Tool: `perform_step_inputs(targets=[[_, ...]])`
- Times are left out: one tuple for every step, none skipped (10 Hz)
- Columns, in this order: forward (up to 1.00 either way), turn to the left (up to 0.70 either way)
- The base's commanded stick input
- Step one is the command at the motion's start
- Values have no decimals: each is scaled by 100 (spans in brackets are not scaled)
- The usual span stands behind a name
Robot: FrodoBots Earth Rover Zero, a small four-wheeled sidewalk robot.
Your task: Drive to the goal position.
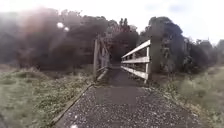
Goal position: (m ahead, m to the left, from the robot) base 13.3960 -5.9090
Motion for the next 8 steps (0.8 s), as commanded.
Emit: perform_step_inputs(targets=[[85,0],[85,0],[85,0],[85,0],[85,0],[85,0],[85,0],[85,0]])
